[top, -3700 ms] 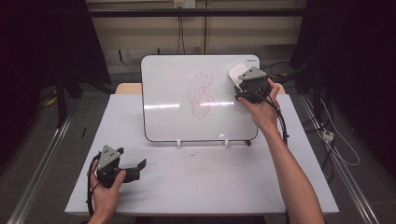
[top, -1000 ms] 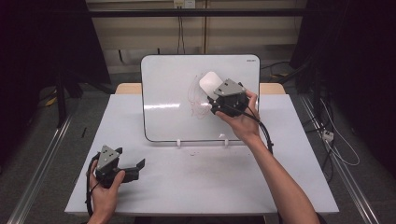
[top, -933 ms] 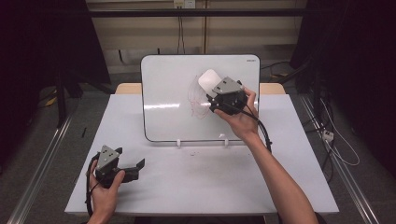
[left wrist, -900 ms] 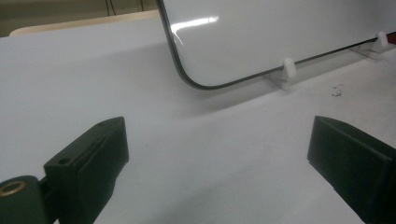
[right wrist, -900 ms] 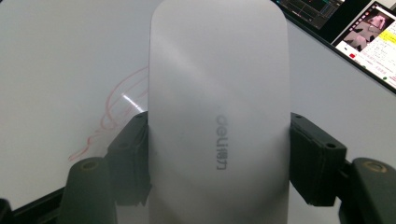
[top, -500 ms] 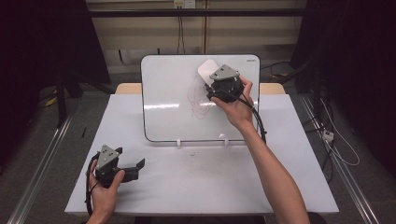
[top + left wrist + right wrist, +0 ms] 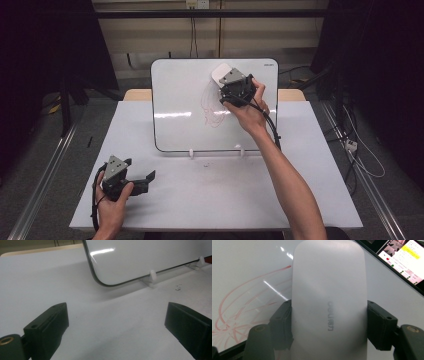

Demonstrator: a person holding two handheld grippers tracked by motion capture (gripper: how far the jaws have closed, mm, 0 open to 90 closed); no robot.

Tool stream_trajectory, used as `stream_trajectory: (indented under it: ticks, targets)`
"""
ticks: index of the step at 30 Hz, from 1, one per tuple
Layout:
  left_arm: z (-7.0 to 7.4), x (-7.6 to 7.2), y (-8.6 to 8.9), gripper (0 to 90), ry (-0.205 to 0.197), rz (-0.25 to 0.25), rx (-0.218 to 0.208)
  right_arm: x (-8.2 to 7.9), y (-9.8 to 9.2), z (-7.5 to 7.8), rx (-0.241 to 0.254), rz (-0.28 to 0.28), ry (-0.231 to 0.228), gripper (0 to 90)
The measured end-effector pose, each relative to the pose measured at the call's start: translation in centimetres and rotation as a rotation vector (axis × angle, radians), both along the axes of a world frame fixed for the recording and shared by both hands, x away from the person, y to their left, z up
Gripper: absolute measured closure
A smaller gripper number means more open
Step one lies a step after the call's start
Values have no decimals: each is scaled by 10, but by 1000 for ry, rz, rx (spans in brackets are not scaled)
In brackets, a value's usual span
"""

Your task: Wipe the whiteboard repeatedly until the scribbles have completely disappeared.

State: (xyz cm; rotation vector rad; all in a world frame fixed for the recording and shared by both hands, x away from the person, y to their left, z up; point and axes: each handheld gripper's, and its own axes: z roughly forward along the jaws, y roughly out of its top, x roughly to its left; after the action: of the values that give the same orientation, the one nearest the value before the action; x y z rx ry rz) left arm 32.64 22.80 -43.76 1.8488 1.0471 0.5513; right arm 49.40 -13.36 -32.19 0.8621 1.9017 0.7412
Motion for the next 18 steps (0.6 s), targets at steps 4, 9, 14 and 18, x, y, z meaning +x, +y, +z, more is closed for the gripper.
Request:
stream_trajectory:
  ticks: [4,9,14,18]
  targets:
    - [0,0,0,52,0,2,2,-1,1,0,-8,-2,-6,317]
    - [0,0,0,52,2,-1,2,-2,5,-3,-52,-9,-25,316]
    - [-1,0,0,52,3,3,3,-5,12,-8,-79,8,-18,316]
    - [0,-1,-1,52,2,1,3,-9,17,-14,-78,33,-14,316]
